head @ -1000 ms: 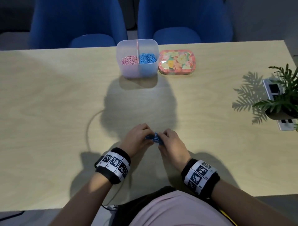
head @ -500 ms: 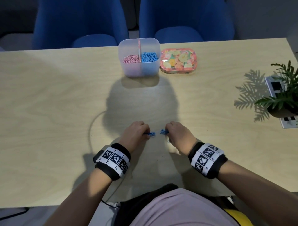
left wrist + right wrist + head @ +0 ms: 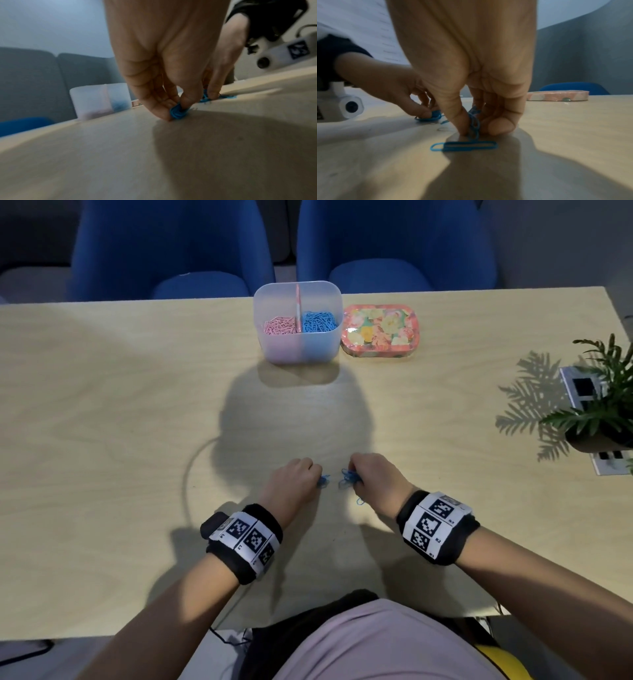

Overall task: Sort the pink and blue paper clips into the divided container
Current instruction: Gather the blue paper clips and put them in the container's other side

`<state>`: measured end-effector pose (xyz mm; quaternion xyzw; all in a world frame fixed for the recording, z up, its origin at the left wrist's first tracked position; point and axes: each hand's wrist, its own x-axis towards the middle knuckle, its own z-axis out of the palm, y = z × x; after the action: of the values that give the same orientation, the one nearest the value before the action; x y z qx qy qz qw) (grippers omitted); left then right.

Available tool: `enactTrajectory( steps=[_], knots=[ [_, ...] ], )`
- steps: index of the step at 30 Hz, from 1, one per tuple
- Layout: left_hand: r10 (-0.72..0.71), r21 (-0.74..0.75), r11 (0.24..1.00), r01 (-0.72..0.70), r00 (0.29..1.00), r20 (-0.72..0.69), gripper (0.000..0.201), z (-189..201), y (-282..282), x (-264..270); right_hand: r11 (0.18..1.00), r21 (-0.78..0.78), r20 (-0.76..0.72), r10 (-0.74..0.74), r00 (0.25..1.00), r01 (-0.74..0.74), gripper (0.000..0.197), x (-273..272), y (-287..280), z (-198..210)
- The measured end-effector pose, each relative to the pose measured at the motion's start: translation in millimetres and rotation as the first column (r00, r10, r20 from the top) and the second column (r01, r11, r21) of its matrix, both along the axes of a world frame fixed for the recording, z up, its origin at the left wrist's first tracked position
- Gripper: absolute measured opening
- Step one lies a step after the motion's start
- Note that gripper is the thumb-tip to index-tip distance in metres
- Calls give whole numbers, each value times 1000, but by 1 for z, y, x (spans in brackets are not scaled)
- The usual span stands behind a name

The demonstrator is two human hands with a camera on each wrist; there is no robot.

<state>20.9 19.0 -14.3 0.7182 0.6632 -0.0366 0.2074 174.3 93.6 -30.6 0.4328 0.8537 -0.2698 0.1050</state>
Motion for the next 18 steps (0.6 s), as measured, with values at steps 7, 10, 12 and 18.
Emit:
enactTrajectory(
  steps=[7,10,12,18],
  knots=[
    [485,-241,867,-437,622,616,12,-8,-1,-10,978,-198,-255,-119,960,69,14,18,13,0],
    [637,-498,755,-426,299,711,29,4,9,-2,786,-576,-372,-496,785,223,26,32,18,9],
    [747,-675,644,-360,105,656,27,12,18,6,566,-790,-342,-727,595,237,30,41,20,14],
    [615,-547,783,-298,505,606,36,8,40,39,71,-991,-48,-979,200,109,15,63,38,33]
  ],
)
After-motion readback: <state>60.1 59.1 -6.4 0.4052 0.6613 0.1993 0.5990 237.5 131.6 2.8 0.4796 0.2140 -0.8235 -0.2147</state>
